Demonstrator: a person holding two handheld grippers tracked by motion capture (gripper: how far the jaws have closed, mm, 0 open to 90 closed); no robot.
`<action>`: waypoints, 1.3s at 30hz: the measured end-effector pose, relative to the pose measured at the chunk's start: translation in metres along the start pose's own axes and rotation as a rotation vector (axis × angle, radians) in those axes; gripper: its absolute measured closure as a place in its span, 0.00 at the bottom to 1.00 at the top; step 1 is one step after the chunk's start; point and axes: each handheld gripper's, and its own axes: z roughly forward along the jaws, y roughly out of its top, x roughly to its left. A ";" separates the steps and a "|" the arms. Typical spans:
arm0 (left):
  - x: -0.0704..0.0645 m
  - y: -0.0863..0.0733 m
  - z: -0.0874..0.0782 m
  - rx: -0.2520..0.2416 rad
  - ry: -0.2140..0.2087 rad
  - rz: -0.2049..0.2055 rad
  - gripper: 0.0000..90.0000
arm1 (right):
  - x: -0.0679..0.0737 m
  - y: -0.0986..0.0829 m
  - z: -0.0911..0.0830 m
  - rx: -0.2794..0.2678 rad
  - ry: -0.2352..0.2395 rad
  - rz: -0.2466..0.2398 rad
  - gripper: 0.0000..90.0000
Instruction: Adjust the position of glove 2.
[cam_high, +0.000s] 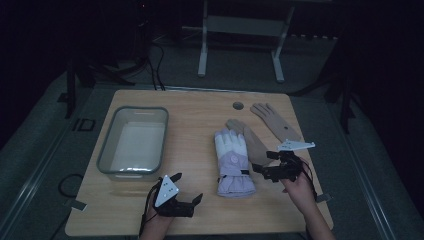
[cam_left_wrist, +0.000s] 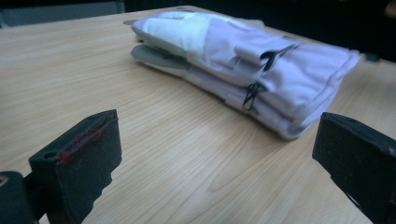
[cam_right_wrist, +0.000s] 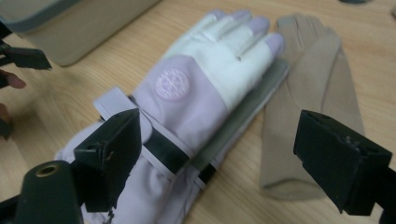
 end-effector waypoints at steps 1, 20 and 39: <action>0.000 0.002 0.002 0.020 -0.010 -0.012 0.02 | -0.001 -0.001 0.000 0.001 -0.011 0.009 0.16; -0.016 0.064 0.052 0.222 -0.170 -0.121 0.02 | 0.004 0.004 0.036 0.069 0.008 0.072 0.26; -0.024 0.036 0.096 0.437 -0.127 -0.242 0.23 | -0.018 -0.014 0.078 0.219 0.067 0.269 0.48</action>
